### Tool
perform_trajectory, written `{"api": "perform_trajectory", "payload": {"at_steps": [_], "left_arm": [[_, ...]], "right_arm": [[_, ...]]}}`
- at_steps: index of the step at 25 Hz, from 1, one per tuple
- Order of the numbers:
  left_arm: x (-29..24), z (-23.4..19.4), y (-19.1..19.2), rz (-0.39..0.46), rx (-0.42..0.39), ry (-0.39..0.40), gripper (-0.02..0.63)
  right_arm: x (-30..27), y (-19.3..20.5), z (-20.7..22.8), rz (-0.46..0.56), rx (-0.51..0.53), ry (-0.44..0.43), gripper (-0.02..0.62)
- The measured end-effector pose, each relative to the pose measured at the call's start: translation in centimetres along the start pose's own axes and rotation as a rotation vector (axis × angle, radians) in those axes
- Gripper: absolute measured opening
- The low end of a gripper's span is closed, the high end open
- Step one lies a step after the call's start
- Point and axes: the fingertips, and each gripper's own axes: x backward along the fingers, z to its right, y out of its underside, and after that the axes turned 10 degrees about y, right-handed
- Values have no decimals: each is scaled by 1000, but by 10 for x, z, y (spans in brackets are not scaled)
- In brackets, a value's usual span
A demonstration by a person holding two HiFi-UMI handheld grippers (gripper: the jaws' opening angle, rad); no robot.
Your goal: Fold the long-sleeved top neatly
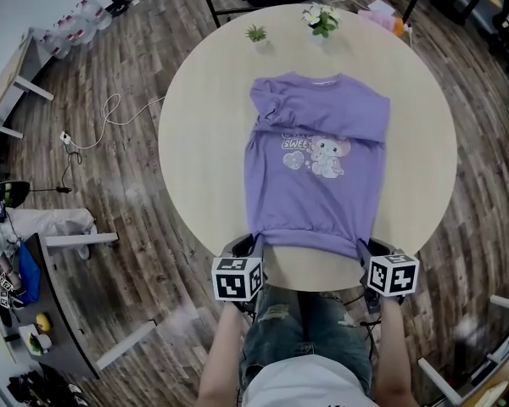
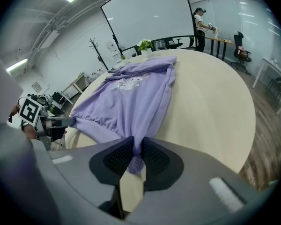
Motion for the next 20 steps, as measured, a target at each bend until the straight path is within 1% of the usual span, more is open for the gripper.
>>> {"api": "perform_trajectory", "payload": {"at_steps": [6, 11, 20], "left_arm": [[13, 13, 10, -62, -89, 27, 35], [26, 24, 19, -109, -161, 45, 35], [51, 40, 41, -184, -184, 113, 35]], "right_arm": [[14, 6, -1, -33, 103, 21, 87], [26, 13, -5, -47, 152, 22, 86], [53, 34, -10, -103, 154, -6, 86]]}}
